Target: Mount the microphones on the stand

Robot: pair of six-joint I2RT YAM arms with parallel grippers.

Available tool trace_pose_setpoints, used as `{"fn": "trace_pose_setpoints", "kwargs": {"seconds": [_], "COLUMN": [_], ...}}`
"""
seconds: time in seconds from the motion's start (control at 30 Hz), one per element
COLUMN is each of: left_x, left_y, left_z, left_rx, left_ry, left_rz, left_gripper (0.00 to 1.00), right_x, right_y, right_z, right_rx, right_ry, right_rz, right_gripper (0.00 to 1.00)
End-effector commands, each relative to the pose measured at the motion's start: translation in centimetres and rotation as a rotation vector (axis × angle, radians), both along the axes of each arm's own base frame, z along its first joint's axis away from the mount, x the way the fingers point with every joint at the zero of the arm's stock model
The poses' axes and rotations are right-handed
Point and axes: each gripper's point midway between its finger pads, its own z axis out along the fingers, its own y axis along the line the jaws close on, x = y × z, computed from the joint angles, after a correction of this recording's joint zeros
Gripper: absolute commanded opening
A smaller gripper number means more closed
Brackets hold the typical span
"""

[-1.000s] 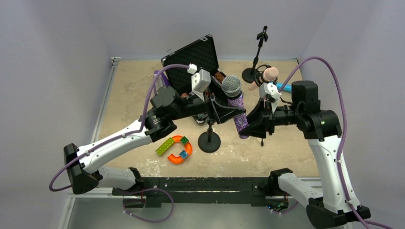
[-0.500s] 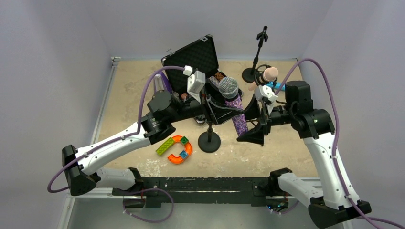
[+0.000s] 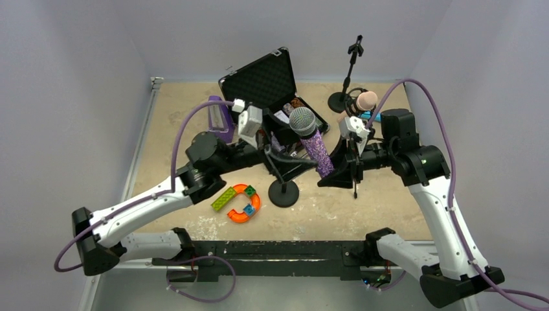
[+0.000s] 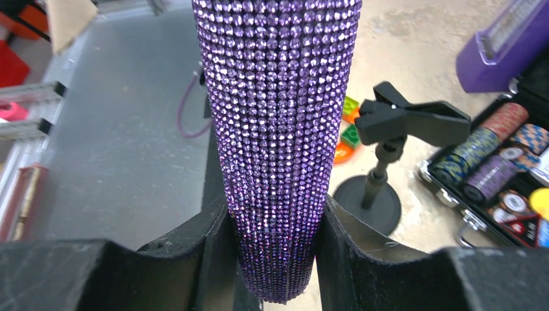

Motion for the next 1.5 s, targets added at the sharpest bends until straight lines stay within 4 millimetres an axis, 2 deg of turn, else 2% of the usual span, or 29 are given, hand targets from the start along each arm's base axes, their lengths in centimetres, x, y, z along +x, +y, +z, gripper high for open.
{"fn": "trace_pose_setpoints", "kwargs": {"seconds": [0.0,0.23,0.37,0.6,0.87,1.1,1.13,1.33,1.47], "left_x": [-1.7,-1.5,-1.1,1.1,2.0,2.9,3.1,5.3,5.9], "left_y": [5.1,11.4,12.3,11.8,9.7,8.7,8.7,9.2,8.6], "left_z": [-2.1,-10.7,-13.7,-16.7,-17.3,-15.0,-13.9,-11.3,-9.5], "left_rx": [0.107,0.328,0.324,0.310,0.378,0.405,0.407,0.504,0.542], "left_ry": [-0.070,0.022,0.100,0.151,0.073,-0.014,-0.013,0.115,0.175], "left_rz": [0.081,0.281,0.331,0.423,0.389,0.394,0.407,0.481,0.486], "left_gripper": [0.96,0.97,0.97,0.97,0.96,0.97,0.97,0.96,0.95], "right_x": [-0.7,-1.1,-1.3,-1.6,-1.2,-0.9,-0.8,-0.3,0.1], "right_y": [-1.0,-1.9,-2.1,-2.3,-2.6,-2.8,-2.8,-3.3,-3.8], "right_z": [-0.5,-2.7,-3.4,-4.9,-5.4,-4.6,-4.5,-3.3,-2.5], "right_rx": [-0.028,-0.044,-0.020,0.021,0.017,0.048,0.050,0.064,0.087], "right_ry": [-0.157,-0.253,-0.278,-0.321,-0.339,-0.324,-0.323,-0.317,-0.306], "right_rz": [-0.014,-0.022,-0.020,-0.027,-0.050,-0.080,-0.086,-0.130,-0.174], "right_gripper": [0.00,0.00,0.00,0.00,0.00,0.00,0.00,0.00,0.00]}}
